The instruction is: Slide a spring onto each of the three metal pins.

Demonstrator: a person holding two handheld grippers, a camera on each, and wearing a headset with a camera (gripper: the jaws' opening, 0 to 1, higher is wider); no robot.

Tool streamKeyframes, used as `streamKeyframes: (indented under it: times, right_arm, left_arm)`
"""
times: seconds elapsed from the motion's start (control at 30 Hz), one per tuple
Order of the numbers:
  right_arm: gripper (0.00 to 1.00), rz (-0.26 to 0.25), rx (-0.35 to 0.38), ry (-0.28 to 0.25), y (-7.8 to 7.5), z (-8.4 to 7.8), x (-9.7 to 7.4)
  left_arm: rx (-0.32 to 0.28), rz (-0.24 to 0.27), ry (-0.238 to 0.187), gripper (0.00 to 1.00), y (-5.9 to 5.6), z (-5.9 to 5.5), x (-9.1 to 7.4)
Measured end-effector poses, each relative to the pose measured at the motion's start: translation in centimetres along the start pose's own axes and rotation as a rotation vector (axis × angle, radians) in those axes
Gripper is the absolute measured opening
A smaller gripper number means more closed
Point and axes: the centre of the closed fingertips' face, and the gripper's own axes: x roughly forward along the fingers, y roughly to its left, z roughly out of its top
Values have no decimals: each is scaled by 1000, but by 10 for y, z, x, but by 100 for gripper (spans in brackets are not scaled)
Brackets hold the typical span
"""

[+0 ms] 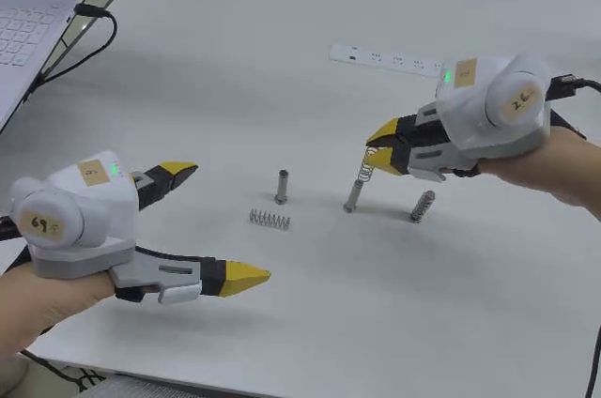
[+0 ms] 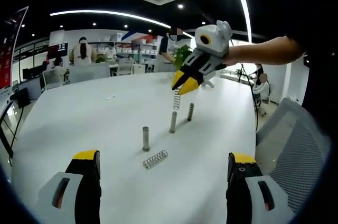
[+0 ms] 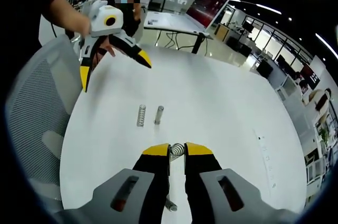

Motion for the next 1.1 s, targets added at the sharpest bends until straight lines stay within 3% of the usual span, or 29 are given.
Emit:
streamKeyframes:
  times: [1.1]
  right_arm:
    - [7, 8, 16, 21, 4, -11, 11]
  left_arm:
    - [0, 3, 15, 98, 3, -3, -1]
